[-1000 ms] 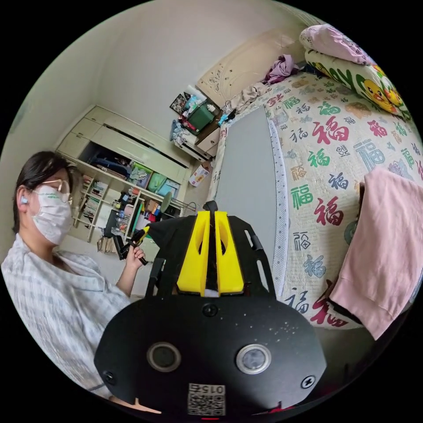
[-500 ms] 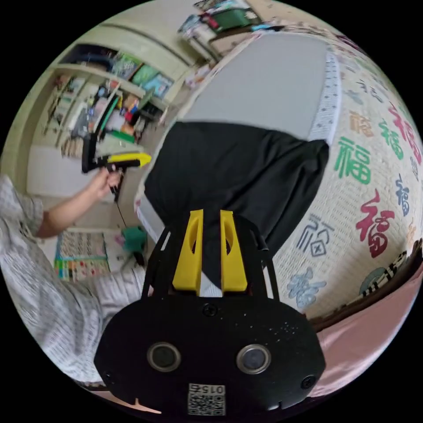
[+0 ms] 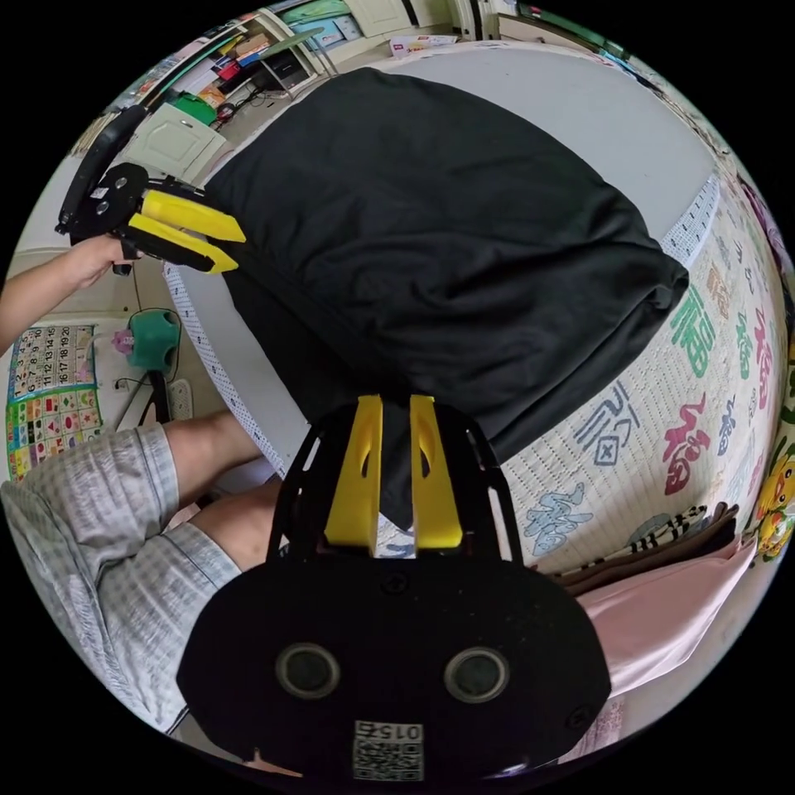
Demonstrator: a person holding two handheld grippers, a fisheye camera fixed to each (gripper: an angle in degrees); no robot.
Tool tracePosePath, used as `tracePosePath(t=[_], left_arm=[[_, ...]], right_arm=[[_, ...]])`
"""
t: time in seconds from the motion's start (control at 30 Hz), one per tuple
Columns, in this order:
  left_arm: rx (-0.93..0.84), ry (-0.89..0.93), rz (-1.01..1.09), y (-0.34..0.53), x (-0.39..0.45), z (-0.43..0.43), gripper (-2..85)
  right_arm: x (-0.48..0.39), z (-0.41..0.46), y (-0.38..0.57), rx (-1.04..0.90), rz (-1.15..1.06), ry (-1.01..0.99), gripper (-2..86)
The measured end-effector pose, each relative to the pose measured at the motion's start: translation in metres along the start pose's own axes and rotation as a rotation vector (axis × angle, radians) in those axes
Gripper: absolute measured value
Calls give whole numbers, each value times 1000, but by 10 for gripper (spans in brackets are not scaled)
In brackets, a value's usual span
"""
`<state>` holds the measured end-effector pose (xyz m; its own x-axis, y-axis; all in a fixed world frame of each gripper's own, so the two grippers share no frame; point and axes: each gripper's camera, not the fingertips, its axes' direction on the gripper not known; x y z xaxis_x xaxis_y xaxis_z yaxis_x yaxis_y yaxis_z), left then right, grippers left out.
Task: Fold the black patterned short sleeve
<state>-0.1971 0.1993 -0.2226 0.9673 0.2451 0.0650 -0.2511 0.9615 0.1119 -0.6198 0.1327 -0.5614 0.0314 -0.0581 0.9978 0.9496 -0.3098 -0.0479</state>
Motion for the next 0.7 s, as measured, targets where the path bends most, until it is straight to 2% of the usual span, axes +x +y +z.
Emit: tracePosePath(t=[0.17, 0.3, 0.43, 0.53, 0.6, 0.67, 0.7], left_arm=[[27, 89, -83, 4, -23, -24, 54], [104, 126, -174, -4, -57, -72, 49], [338, 128, -227, -54, -122, -145, 40], [552, 71, -260, -121, -183, -203, 41], [700, 28, -305, -150, -217, -228, 48], [736, 44, -438, -165, -250, -236, 57], [735, 110, -491, -164, -266, -236, 61]], right_arm=[[4, -18, -9, -15, 55, -88, 12], [29, -65, -7, 78, 132, -178, 6], [84, -131, -35, 242, 219, -215, 7], [144, -200, -98, 426, 254, -98, 12], [189, -233, -142, 530, 360, 18, 22], [214, -236, -152, 535, 460, 37, 41], [222, -232, -145, 541, 482, -21, 53]])
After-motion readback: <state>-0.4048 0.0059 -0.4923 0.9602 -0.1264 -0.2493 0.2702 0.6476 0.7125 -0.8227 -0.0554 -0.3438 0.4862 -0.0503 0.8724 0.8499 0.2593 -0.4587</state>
